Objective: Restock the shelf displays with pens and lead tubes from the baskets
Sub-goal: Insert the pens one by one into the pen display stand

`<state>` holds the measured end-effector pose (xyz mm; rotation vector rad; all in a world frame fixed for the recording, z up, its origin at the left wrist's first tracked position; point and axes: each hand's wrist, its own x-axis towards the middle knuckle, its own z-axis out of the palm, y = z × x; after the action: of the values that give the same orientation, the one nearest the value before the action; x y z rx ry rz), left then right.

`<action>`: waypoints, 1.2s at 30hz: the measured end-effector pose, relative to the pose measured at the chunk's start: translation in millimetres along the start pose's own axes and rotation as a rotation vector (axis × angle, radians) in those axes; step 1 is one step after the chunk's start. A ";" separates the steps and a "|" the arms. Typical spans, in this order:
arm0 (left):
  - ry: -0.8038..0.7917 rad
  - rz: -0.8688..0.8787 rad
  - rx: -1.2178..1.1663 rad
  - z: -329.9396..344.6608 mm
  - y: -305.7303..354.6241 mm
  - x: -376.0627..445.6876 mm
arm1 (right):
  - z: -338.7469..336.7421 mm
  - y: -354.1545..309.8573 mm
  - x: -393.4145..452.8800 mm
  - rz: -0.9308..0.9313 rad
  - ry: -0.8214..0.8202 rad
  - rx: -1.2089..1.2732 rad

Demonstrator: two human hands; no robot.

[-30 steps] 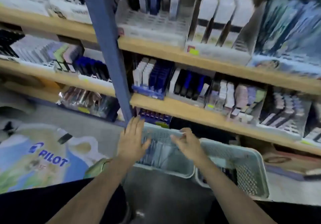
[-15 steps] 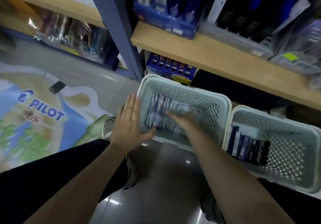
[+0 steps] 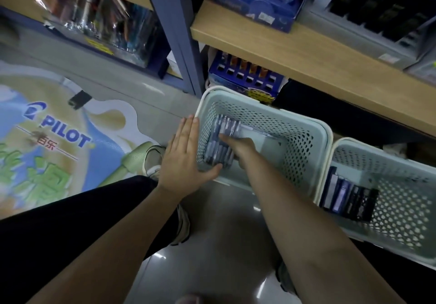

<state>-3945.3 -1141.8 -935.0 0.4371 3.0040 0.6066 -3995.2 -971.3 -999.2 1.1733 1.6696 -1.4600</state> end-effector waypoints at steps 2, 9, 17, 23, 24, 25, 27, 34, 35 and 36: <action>0.009 0.005 -0.005 1.3 -0.2 -0.3 | 3.1 -3.2 -3.2 0.003 0.004 -0.032; -0.009 0.008 -0.023 1.9 -1.9 0.6 | 3.2 -3.0 6.5 -0.019 -0.055 -0.067; -0.019 0.000 -0.021 -0.3 -0.6 0.0 | -13.1 8.2 15.4 -0.093 -0.174 0.026; -0.033 -0.012 -0.015 -1.5 0.3 -0.2 | -22.6 9.2 15.0 -0.127 -0.246 0.105; -0.034 -0.014 -0.017 -1.8 0.4 0.0 | -24.7 8.3 13.0 -0.126 -0.247 0.116; -0.031 -0.012 -0.019 -1.8 0.2 0.2 | -26.1 8.2 13.2 -0.129 -0.256 0.131; -0.028 -0.012 -0.021 -1.4 -0.3 0.3 | -28.5 6.6 8.6 -0.127 -0.284 0.142; -0.074 -0.025 -0.037 -3.6 2.6 -1.1 | -49.8 -2.7 -27.0 -0.154 -0.378 0.188; -0.104 -0.037 -0.025 -6.6 3.8 -0.9 | -55.7 -5.5 -36.2 -0.153 -0.389 0.198; -0.140 -0.052 0.001 -13.1 7.3 0.2 | -61.6 -7.5 -41.4 -0.162 -0.388 0.205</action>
<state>-3944.9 -1140.2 -920.1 0.3834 2.8736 0.5470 -3978.9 -920.2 -947.3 0.8006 1.3960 -1.8599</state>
